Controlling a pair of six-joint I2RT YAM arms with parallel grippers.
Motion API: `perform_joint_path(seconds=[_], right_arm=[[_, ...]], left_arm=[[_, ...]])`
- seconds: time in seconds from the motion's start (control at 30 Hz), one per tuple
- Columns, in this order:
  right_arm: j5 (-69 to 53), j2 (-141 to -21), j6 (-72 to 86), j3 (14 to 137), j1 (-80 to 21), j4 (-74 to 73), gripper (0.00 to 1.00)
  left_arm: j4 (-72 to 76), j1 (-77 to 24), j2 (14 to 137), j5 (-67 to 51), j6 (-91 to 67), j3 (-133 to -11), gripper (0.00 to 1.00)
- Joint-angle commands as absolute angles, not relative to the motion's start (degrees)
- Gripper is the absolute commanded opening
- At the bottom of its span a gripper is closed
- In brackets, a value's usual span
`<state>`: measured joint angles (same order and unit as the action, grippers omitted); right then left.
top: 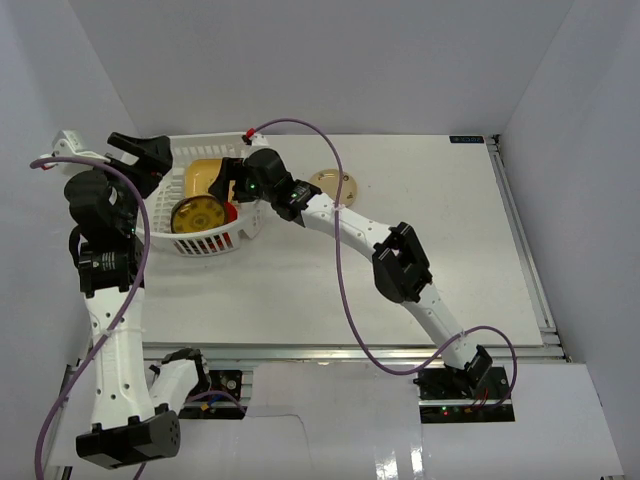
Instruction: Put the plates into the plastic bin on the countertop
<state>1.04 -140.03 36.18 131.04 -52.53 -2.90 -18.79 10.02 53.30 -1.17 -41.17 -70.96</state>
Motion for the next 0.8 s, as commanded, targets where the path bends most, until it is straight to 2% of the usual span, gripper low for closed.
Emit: perform_joint_path(seconds=[0.0, 0.1, 0.13, 0.2, 0.23, 0.27, 0.33, 0.4, 0.53, 0.57, 0.63, 0.77], right_arm=[[0.53, -128.45, 35.86, 126.59, -50.55, 3.33, 0.8], [-1.3, -121.93, 35.95, 121.05, -47.04, 4.48, 0.78], [-1.06, -116.42, 35.86, 113.28, -45.89, 5.35, 0.76], [1.39, -110.42, 36.12, 103.15, -41.68, 9.83, 0.67], [1.58, -105.43, 37.43, 93.18, -39.75, 11.24, 0.65], [2.1, -103.21, 38.14, 88.29, -35.81, 12.47, 0.56], [3.16, -98.71, 39.11, 76.45, -32.19, 14.67, 0.49], [4.13, -97.65, 38.76, 71.13, -28.05, 15.73, 0.49], [2.2, -101.14, 38.06, 65.57, -23.39, 16.69, 0.62], [1.59, -102.29, 38.14, 65.48, -22.51, 16.7, 0.67], [0.71, -105.97, 38.84, 66.53, -21.98, 16.61, 0.7], [-2.0, -112.75, 42.53, 69.95, -21.45, 16.44, 0.71]], left_arm=[[-19.52, 9.5, 55.63, -13.17, -43.23, -68.04, 0.98], [-18.2, 7.22, 56.25, -15.9, -46.13, -66.28, 0.98], [-18.02, 3.47, 56.69, -15.82, -46.14, -66.27, 0.98], [-18.11, -2.95, 58.18, -12.32, -43.96, -65.75, 0.98], [-18.11, -7.69, 58.44, -11.09, -43.08, -65.22, 0.98], [-18.02, -9.21, 58.36, -10.29, -42.54, -64.34, 0.98], [-17.41, -11.16, 57.57, -12.64, -40.88, -61.1, 0.98], [-16.36, -11.86, 55.55, -18.35, -39.3, -58.9, 0.98], [-15.21, -15.98, 49.67, -27.15, -32.98, -54.15, 0.98], [-15.21, -16.52, 48.18, -28.38, -32.44, -53.53, 0.98], [-15.21, -16.87, 43.87, -32.49, -31.65, -51.95, 0.98], [-16.52, -16.79, 38.33, -36.03, -31.03, -49.05, 0.98]])
